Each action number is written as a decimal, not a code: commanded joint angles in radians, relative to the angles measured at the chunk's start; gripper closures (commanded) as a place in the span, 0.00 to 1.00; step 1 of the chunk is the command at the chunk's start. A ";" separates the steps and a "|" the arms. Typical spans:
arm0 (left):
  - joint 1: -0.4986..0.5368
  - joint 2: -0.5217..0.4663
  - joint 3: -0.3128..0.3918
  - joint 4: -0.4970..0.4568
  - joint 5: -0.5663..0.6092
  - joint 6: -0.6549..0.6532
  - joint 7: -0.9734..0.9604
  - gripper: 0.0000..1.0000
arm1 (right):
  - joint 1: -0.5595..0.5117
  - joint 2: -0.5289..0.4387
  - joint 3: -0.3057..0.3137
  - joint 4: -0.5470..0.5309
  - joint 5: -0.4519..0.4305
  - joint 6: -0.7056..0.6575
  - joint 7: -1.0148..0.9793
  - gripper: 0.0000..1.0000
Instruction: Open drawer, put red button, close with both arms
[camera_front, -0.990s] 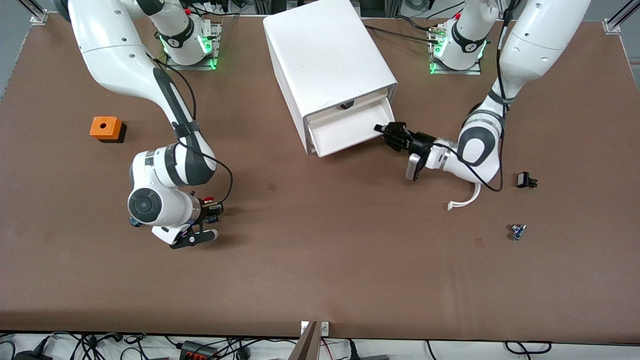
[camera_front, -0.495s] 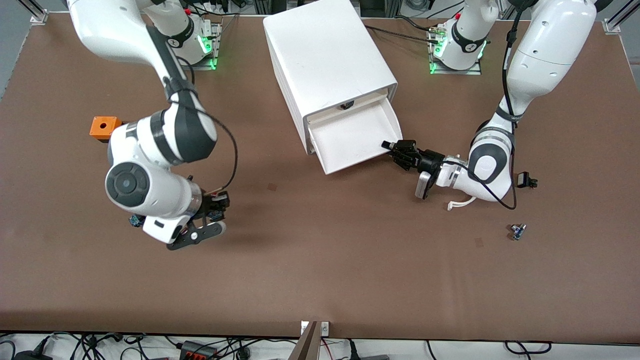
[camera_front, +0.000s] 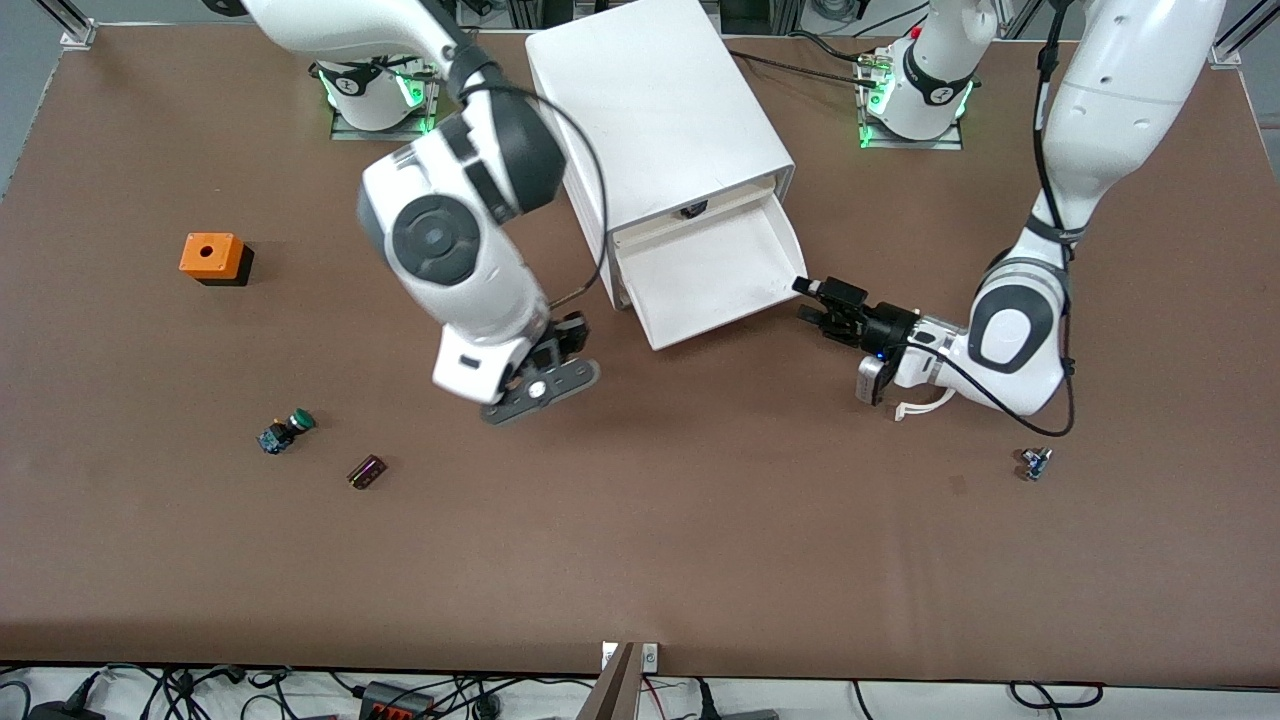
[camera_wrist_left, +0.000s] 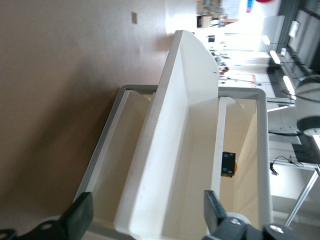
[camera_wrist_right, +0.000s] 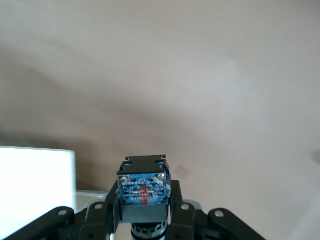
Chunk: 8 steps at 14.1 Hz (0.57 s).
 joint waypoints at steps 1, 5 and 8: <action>-0.002 -0.078 -0.001 0.049 0.120 -0.014 -0.217 0.00 | 0.075 0.009 -0.012 0.019 0.006 0.032 0.097 1.00; -0.002 -0.094 -0.002 0.252 0.427 -0.050 -0.424 0.00 | 0.167 0.049 -0.009 0.017 0.006 0.100 0.247 1.00; -0.004 -0.094 -0.002 0.342 0.643 -0.053 -0.528 0.00 | 0.225 0.081 -0.007 0.017 0.006 0.126 0.308 1.00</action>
